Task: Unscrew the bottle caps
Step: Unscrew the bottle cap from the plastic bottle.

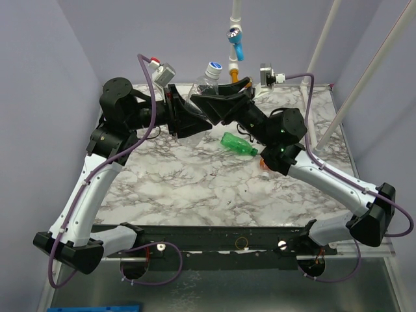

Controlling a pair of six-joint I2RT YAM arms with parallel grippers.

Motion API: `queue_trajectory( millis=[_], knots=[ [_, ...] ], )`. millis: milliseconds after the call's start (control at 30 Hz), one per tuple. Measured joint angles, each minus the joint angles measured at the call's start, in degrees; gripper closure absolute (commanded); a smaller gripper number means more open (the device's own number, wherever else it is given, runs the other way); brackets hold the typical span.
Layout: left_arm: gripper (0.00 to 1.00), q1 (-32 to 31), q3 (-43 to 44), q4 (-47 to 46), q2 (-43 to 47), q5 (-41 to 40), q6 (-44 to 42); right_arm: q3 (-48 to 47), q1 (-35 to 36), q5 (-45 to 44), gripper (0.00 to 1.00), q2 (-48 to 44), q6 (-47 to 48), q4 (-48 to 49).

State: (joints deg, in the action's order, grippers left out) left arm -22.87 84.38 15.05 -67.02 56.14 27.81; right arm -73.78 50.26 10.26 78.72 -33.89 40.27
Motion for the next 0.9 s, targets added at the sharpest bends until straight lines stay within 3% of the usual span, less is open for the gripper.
queue_trajectory(
  millis=[67, 100, 200, 267, 333, 567, 700, 800, 900],
  knots=[
    [0.53, 0.0, 0.0, -0.1, 0.0, 0.0, 0.1, -0.2, 0.0, 0.4, 0.98, 0.3, -0.6, 0.0],
    [0.57, 0.1, 0.0, -0.1, 0.0, 0.0, 0.1, -0.2, 0.0, 0.5, 0.89, 0.4, -0.7, 0.1],
    [0.69, 0.2, 0.0, -0.3, 0.0, 0.0, 0.0, -1.2, 0.0, 0.6, 0.45, 0.5, -0.7, -1.2],
    [0.72, 0.3, 0.0, -0.7, 0.0, 0.0, -0.3, -3.0, 0.0, 0.5, 0.27, 0.5, -0.1, -4.2],
    [0.74, 0.3, -0.1, -1.0, 0.3, -0.1, -2.1, -5.9, 0.0, 0.2, 0.18, 0.5, 1.5, -9.4],
    [0.92, -0.1, -5.6, 1.3, 5.7, -1.6, -16.1, -29.2, 0.3, -2.5, 0.05, 5.0, 9.3, -35.8],
    [0.95, -0.1, -7.0, 2.0, 6.8, -5.6, -22.3, -32.0, 0.2, -2.8, 0.05, 4.5, 11.3, -42.5],
    [0.95, -0.1, -7.1, 2.3, 6.7, -7.9, -24.2, -31.5, 0.3, -2.8, 0.13, 4.3, 11.7, -45.3],
    [0.96, -0.1, -7.0, 2.4, 6.7, -9.4, -25.2, -30.5, 0.3, -2.8, 0.32, 4.3, 12.4, -47.3]
  ],
)
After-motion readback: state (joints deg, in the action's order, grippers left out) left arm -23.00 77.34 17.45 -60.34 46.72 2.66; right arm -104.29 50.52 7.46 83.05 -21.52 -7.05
